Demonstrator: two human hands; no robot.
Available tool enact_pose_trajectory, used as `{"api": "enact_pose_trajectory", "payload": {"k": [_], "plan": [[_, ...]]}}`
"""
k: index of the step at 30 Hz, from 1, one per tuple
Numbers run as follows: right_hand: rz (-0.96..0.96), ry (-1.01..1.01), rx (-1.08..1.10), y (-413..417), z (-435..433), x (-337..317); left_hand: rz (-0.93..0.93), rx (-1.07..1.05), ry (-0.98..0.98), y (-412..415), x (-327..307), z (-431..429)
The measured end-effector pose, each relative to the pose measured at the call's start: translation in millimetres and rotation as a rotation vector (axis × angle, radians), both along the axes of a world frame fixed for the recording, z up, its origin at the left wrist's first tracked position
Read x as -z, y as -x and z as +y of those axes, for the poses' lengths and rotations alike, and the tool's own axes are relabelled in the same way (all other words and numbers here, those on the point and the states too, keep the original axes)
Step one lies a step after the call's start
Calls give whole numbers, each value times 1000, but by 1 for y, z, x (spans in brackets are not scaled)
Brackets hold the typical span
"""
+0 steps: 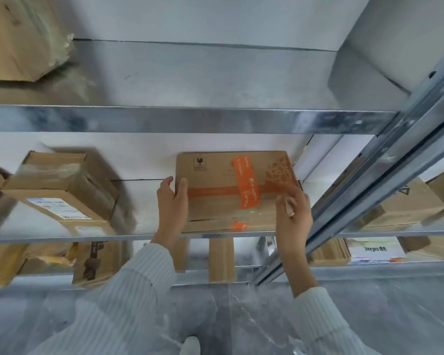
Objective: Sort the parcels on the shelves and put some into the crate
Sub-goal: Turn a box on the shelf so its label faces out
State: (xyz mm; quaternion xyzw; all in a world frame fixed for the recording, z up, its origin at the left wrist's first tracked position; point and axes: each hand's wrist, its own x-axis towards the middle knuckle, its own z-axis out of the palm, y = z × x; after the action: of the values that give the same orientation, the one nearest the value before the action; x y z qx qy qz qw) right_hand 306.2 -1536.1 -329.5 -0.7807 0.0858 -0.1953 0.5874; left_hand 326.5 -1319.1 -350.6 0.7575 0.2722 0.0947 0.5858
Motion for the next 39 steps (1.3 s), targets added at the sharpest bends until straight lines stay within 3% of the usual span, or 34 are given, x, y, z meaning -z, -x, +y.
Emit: {"api": "enact_pose_trajectory", "payload": {"k": [3, 9, 12, 17, 22, 32, 39], "plan": [[44, 182, -14, -29, -18, 12, 90, 59, -59, -22, 4, 0], [371, 295, -94, -77, -28, 19, 200, 117, -191, -27, 14, 4], [422, 415, -84, -83, -25, 20, 204, 116, -201, -27, 15, 4], [480, 448, -96, -85, -29, 19, 212, 118, -213, -28, 15, 4], [461, 345, -75, -77, -28, 8, 201, 129, -253, -21, 10, 3], [349, -123, 22, -7, -32, -2, -171, 58, -29, 47, 16, 11], [395, -225, 105, -9, -12, 5, -170, 106, -69, 61, 32, 33]]}}
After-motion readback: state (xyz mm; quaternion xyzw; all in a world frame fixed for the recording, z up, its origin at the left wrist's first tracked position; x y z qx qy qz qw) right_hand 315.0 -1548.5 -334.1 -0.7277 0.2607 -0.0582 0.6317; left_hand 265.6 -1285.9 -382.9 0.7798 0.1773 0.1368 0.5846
